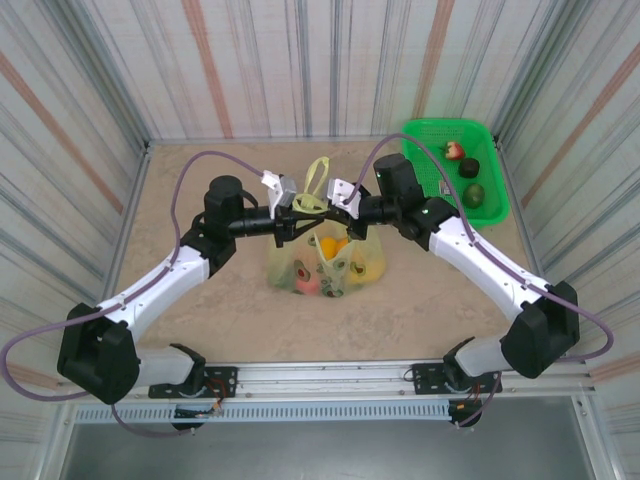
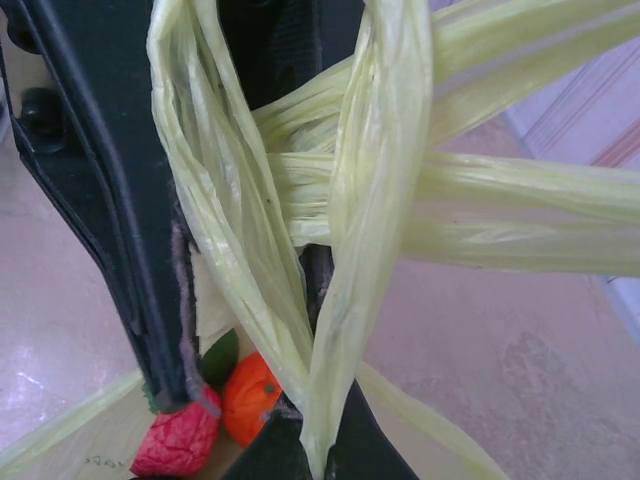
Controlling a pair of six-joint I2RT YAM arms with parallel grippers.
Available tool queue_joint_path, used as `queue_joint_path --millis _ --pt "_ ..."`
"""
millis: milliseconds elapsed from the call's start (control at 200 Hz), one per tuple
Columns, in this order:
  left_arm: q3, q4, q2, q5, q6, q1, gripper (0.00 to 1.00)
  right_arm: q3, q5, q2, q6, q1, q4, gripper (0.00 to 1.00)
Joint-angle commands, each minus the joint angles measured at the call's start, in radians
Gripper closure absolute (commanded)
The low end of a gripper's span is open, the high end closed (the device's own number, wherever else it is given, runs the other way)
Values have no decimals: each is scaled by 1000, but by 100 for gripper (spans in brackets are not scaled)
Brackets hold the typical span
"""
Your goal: Place the fake fruits into the plastic bag and tie a complex knot
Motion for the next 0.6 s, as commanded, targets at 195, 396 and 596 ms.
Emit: queue_joint_path --millis 195,396,596 --pt "-9 70 7 50 -11 -15 62 35 -110 18 -20 13 -68 100" --pt "-9 82 14 65 -12 -22 68 45 -124 28 -27 22 -83 100" --pt "-14 85 11 63 -2 -26 95 47 -106 19 -30 25 -85 100"
